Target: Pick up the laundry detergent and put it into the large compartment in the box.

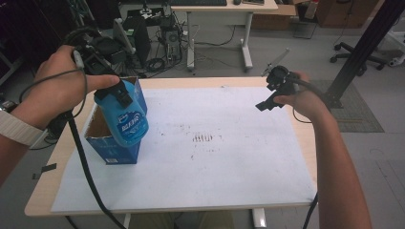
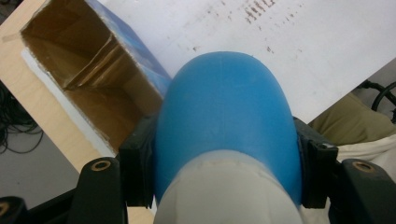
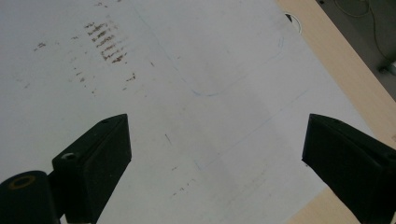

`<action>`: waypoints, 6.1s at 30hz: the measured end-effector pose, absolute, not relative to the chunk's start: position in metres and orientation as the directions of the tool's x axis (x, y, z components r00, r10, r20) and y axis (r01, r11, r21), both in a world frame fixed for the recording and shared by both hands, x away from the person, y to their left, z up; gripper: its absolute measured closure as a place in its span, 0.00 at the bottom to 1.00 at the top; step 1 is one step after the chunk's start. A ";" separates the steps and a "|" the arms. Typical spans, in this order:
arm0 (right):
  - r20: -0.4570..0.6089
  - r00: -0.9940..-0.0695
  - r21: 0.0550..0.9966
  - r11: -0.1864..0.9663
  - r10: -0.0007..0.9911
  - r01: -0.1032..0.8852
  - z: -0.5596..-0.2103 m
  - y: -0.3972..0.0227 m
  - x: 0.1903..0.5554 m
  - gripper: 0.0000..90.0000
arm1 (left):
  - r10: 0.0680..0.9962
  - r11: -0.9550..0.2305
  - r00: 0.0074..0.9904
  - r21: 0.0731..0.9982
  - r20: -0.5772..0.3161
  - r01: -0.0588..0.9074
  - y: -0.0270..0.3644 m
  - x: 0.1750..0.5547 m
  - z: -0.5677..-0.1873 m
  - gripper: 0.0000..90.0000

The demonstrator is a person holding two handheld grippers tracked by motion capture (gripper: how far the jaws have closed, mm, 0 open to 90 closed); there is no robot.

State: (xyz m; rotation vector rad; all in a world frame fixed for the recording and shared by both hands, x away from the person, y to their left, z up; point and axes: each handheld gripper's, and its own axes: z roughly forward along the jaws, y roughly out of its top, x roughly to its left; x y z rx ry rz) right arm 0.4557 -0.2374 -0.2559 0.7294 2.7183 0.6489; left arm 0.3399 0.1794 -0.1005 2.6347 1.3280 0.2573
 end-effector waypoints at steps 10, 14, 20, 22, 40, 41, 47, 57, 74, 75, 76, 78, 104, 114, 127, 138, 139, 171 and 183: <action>-0.125 -0.843 0.479 0.776 0.523 0.410 -0.257 -0.237 0.457 0.09 | 0.844 -0.534 0.531 0.232 0.083 0.813 0.189 0.350 -0.091 0.42; -0.126 -0.843 0.480 0.776 0.523 0.410 -0.257 -0.238 0.458 0.09 | 0.857 -0.512 0.509 0.244 0.079 0.824 0.194 0.353 -0.088 0.42; -0.126 -0.843 0.481 0.775 0.524 0.409 -0.258 -0.239 0.459 0.09 | 0.880 -0.473 0.469 0.248 0.081 0.845 0.202 0.357 -0.086 0.42; -0.125 -0.843 0.481 0.775 0.523 0.410 -0.258 -0.238 0.459 0.09 | 0.888 -0.459 0.453 0.246 0.083 0.854 0.206 0.359 -0.086 0.42; -0.126 -0.842 0.484 0.773 0.525 0.410 -0.258 -0.240 0.461 0.09 | 0.941 -0.339 0.330 0.261 0.079 0.904 0.233 0.372 -0.077 0.42; -0.126 -0.842 0.484 0.773 0.525 0.410 -0.259 -0.240 0.461 0.09 | 0.941 -0.337 0.328 0.258 0.079 0.905 0.233 0.373 -0.077 0.42; -0.121 -0.843 0.486 0.772 0.524 0.410 -0.260 -0.240 0.461 0.09 | 0.956 -0.292 0.282 0.264 0.076 0.919 0.238 0.378 -0.078 0.42; -0.118 -0.840 0.487 0.768 0.529 0.415 -0.262 -0.243 0.462 0.09 | 0.969 -0.244 0.223 0.275 0.105 0.930 0.248 0.387 -0.084 0.42; -0.113 -0.840 0.483 0.768 0.531 0.421 -0.265 -0.245 0.464 0.09 | 0.980 -0.195 0.173 0.272 0.102 0.942 0.259 0.401 -0.111 0.42; -0.112 -0.840 0.483 0.768 0.531 0.421 -0.266 -0.245 0.464 0.09 | 0.980 -0.192 0.170 0.272 0.102 0.943 0.260 0.402 -0.113 0.42; -0.112 -0.840 0.482 0.768 0.531 0.421 -0.266 -0.245 0.464 0.09 | 0.981 -0.189 0.167 0.272 0.101 0.944 0.260 0.403 -0.115 0.42; -0.113 -0.839 0.482 0.768 0.532 0.422 -0.266 -0.245 0.465 0.09 | 0.981 -0.186 0.164 0.268 0.103 0.945 0.260 0.404 -0.119 0.42; -0.104 -0.842 0.470 0.773 0.529 0.427 -0.272 -0.242 0.469 0.09 | 0.987 -0.158 0.144 0.244 0.074 0.957 0.266 0.418 -0.183 0.42; -0.108 -0.842 0.468 0.774 0.528 0.426 -0.272 -0.242 0.470 0.09 | 0.983 -0.178 0.160 0.246 0.089 0.953 0.261 0.420 -0.199 0.42; -0.105 -0.840 0.471 0.770 0.532 0.429 -0.275 -0.245 0.470 0.09 | 0.980 -0.192 0.174 0.236 0.093 0.953 0.258 0.423 -0.222 0.42; -0.104 -0.835 0.475 0.764 0.541 0.436 -0.276 -0.247 0.469 0.09 | 0.978 -0.200 0.183 0.225 0.097 0.954 0.256 0.426 -0.238 0.42; -0.103 -0.835 0.476 0.764 0.541 0.436 -0.277 -0.247 0.469 0.09 | 0.978 -0.201 0.184 0.223 0.098 0.954 0.256 0.426 -0.240 0.42; -0.097 -0.833 0.474 0.761 0.544 0.442 -0.282 -0.248 0.470 0.09 | 0.975 -0.211 0.192 0.198 0.111 0.957 0.260 0.429 -0.276 0.42; -0.093 -0.833 0.473 0.760 0.545 0.445 -0.284 -0.247 0.470 0.09 | 0.976 -0.208 0.190 0.197 0.107 0.958 0.261 0.429 -0.279 0.42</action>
